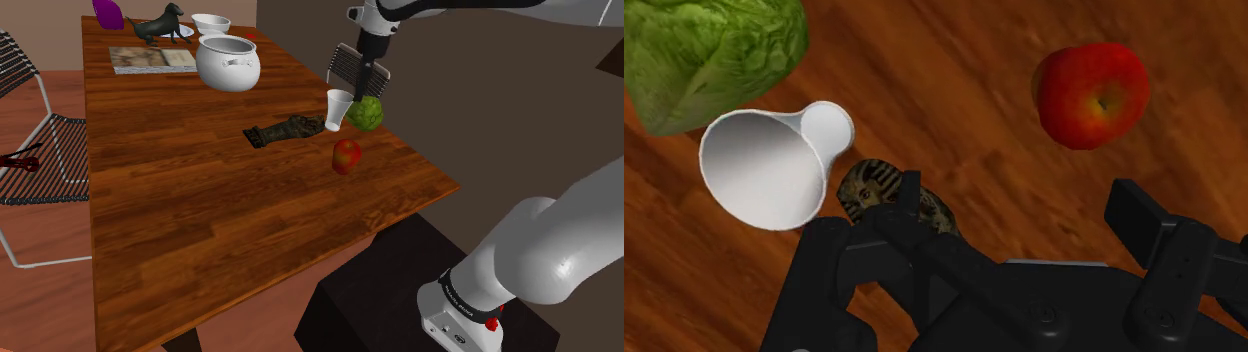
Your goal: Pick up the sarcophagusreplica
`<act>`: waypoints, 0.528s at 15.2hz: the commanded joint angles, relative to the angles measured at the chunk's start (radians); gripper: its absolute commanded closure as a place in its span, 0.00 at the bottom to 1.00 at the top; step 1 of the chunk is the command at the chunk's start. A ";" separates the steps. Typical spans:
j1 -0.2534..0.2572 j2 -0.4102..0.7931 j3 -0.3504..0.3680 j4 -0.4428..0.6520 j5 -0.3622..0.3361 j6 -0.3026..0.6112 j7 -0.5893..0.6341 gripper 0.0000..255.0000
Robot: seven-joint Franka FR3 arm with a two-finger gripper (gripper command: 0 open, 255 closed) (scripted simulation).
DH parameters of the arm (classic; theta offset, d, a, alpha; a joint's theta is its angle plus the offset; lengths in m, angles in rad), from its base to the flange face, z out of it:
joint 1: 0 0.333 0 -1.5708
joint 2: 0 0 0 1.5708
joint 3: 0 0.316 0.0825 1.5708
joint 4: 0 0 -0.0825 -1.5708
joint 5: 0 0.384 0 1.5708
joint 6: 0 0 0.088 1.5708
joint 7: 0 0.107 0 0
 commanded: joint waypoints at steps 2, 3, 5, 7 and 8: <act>0.015 0.116 0.003 0.084 0.007 0.010 -0.089 0.00; 0.019 0.154 0.006 0.113 0.009 0.013 -0.116 0.00; 0.026 0.230 0.014 0.172 0.012 0.016 -0.169 0.00; 0.032 0.305 0.025 0.234 0.013 0.016 -0.220 0.00; 0.035 0.342 0.031 0.266 0.013 0.015 -0.245 0.00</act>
